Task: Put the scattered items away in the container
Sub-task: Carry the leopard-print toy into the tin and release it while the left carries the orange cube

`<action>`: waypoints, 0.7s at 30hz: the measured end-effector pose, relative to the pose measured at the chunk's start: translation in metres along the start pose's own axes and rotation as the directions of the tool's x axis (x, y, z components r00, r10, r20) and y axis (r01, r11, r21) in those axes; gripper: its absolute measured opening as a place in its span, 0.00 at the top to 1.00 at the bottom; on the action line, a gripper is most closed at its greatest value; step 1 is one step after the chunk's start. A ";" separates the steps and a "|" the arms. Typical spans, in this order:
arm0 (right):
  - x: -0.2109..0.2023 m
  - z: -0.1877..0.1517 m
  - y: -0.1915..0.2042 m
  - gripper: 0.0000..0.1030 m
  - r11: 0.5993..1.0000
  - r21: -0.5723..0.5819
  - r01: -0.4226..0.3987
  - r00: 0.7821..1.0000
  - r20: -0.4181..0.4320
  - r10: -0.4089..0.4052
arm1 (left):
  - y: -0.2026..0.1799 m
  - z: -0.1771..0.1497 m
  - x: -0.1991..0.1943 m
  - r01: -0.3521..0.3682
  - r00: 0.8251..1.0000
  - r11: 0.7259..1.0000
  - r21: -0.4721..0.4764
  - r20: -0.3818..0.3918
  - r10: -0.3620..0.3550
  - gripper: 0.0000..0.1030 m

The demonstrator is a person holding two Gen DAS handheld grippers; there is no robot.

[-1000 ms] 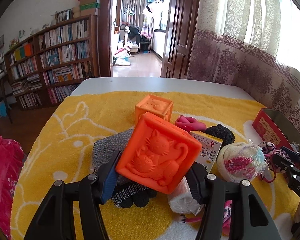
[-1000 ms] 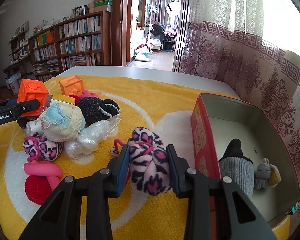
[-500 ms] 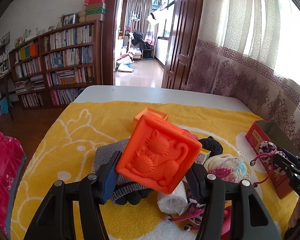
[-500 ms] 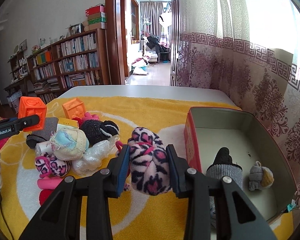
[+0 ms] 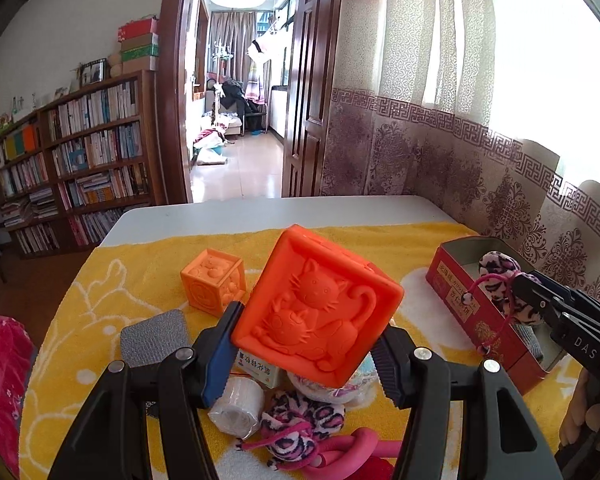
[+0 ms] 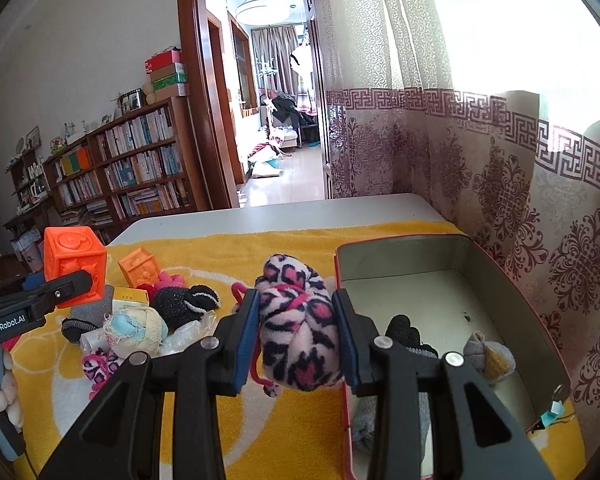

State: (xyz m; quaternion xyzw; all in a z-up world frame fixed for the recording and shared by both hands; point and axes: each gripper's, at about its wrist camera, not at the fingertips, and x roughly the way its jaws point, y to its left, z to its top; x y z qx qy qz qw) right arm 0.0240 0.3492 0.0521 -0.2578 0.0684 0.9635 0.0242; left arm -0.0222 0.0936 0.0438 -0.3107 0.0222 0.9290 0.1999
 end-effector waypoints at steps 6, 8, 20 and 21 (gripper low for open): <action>-0.012 0.010 -0.024 0.61 0.997 0.067 0.033 0.999 0.035 -0.035 | -0.047 0.010 0.004 0.063 0.998 0.996 0.069 0.001 -0.063 0.40; -0.020 0.014 -0.032 0.61 0.996 0.076 0.052 0.997 0.050 -0.056 | -0.064 0.011 0.006 0.088 0.996 0.992 0.092 -0.003 -0.088 0.40; -0.045 0.007 -0.096 0.61 0.975 0.115 0.188 0.980 0.035 -0.193 | -0.164 0.020 0.022 0.238 0.971 0.948 0.213 -0.039 -0.236 0.40; -0.045 0.005 -0.099 0.61 0.974 0.119 0.191 0.980 0.031 -0.196 | -0.172 0.019 0.024 0.249 0.969 0.943 0.222 -0.045 -0.245 0.40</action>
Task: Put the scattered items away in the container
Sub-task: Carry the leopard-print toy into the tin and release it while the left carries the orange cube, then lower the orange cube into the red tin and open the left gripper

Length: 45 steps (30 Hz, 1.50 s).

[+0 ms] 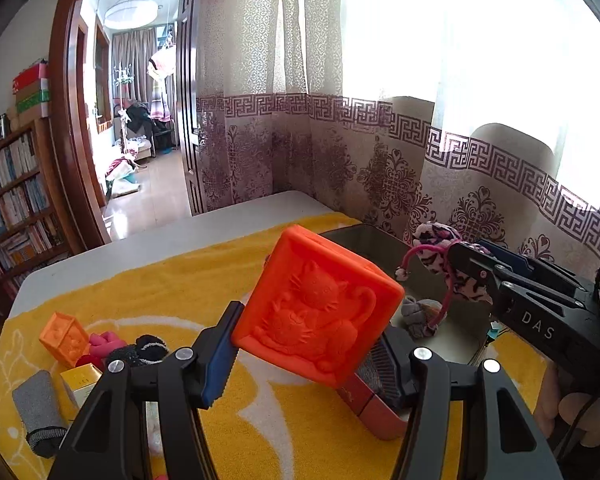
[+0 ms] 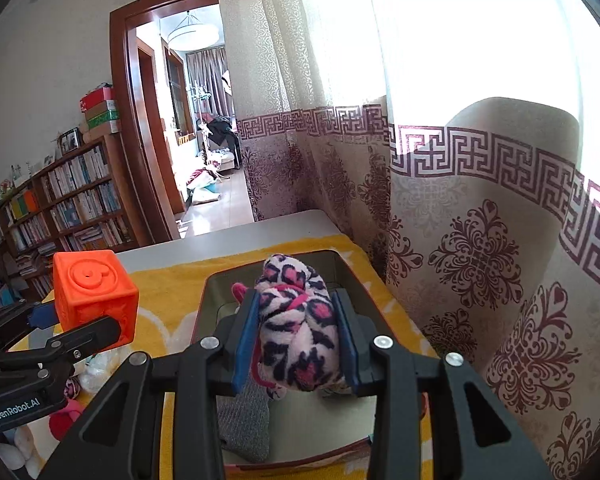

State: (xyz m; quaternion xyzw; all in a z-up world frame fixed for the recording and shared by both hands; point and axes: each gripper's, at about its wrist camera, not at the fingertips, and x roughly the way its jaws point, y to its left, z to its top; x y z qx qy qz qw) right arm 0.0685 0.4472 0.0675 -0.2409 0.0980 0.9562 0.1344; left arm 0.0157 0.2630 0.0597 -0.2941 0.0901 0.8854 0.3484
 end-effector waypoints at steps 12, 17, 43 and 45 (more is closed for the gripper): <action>0.019 -0.009 -0.026 0.61 0.998 0.053 0.022 0.998 -0.055 -0.019 | -0.038 0.009 0.039 0.073 0.997 0.997 0.033 -0.032 -0.072 0.40; 0.027 -0.013 -0.033 0.53 0.995 0.090 0.034 0.996 -0.080 -0.027 | -0.041 0.016 0.053 0.094 0.995 0.995 0.033 -0.040 -0.093 0.39; 0.027 -0.019 -0.039 0.35 0.990 0.136 0.037 0.998 -0.059 -0.029 | -0.014 0.009 0.035 0.047 0.998 0.998 -0.034 -0.039 -0.049 0.20; 0.026 -0.020 -0.038 0.34 0.990 0.136 0.039 0.998 -0.054 -0.032 | -0.008 0.006 0.032 0.040 0.998 0.998 -0.046 -0.042 -0.041 0.20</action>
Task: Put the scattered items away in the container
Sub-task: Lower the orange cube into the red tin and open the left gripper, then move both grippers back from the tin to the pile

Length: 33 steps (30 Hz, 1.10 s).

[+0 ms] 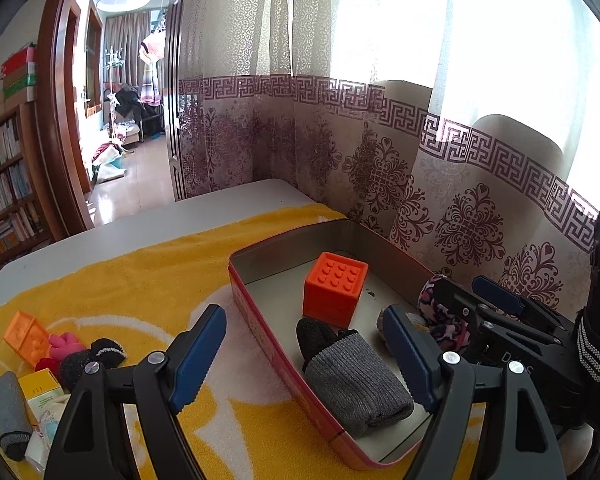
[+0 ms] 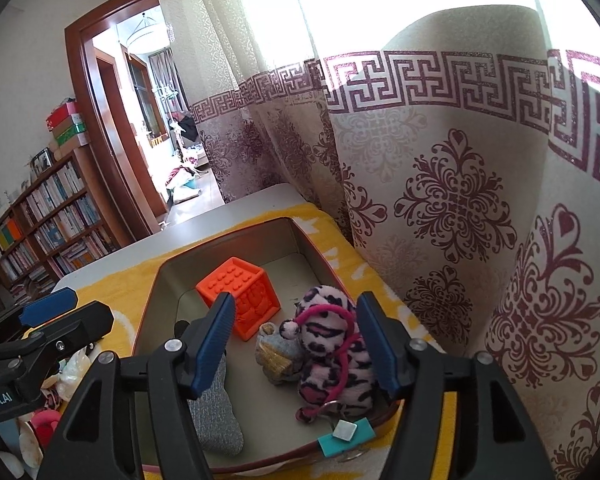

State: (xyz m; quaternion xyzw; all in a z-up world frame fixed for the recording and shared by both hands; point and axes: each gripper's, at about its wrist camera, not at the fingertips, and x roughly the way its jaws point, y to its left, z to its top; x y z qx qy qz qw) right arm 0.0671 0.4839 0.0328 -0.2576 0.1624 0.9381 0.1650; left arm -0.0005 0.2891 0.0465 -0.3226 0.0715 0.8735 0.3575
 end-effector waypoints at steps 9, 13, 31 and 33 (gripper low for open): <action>-0.002 -0.002 0.005 0.33 1.000 -0.014 0.021 1.000 0.007 -0.021 | 0.036 -0.015 -0.026 -0.043 0.999 0.998 -0.055 0.004 0.043 0.20; -0.011 -0.004 0.016 0.33 0.999 -0.034 0.016 1.000 0.014 -0.015 | 0.060 -0.024 -0.042 -0.077 0.997 0.993 -0.091 0.007 0.078 0.20; -0.021 -0.016 0.138 0.25 0.938 -0.218 -0.268 0.962 -0.121 0.246 | 0.207 -0.081 -0.108 -0.273 0.958 0.892 -0.361 -0.019 0.286 0.20; -0.019 -0.020 0.153 0.25 0.925 -0.238 -0.296 0.953 -0.143 0.268 | 0.223 -0.089 -0.114 -0.295 0.950 0.870 -0.396 -0.027 0.311 0.20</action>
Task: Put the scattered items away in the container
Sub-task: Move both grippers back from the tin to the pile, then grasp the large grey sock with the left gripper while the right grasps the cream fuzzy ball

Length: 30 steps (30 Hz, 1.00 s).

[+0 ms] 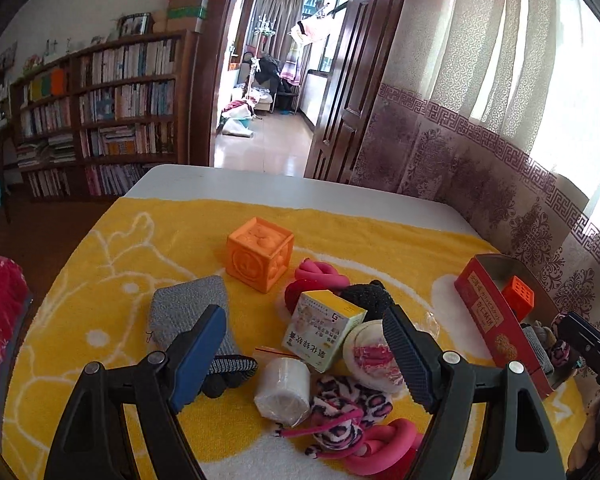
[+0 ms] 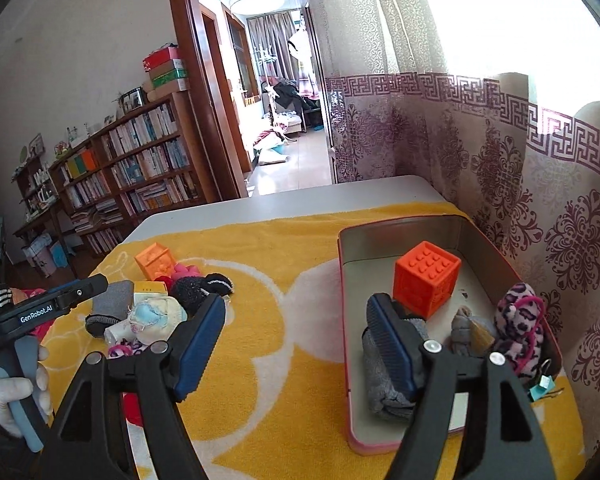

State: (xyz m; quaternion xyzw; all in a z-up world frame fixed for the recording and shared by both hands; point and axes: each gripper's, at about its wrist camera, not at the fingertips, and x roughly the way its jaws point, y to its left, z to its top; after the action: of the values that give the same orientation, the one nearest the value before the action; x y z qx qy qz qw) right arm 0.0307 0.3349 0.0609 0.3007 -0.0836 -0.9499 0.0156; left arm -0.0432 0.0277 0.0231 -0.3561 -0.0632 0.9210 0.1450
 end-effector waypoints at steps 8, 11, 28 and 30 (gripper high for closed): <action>0.027 -0.001 0.061 0.25 0.987 -0.108 -0.117 0.991 -0.082 0.108 | 0.053 -0.005 -0.003 -0.056 0.998 0.994 -0.094 -0.010 0.055 0.20; 0.038 -0.004 0.080 0.25 0.980 -0.139 -0.145 0.985 -0.112 0.130 | 0.064 -0.008 -0.002 -0.063 0.998 0.992 -0.113 -0.017 0.062 0.20; 0.101 -0.021 0.128 0.24 0.968 -0.208 -0.139 0.974 -0.206 0.095 | 0.085 -0.019 0.022 -0.082 0.993 0.984 -0.158 -0.094 0.068 0.20; 0.106 -0.024 0.127 0.24 0.970 -0.214 -0.119 0.976 -0.204 0.074 | 0.084 -0.021 0.024 -0.083 0.993 0.985 -0.154 -0.100 0.068 0.20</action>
State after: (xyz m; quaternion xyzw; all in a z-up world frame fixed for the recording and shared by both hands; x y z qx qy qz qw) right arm -0.0449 0.1976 0.0026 0.3839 0.0119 -0.9174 0.1042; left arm -0.0649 -0.0447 -0.0258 -0.4119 -0.1155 0.9000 0.0841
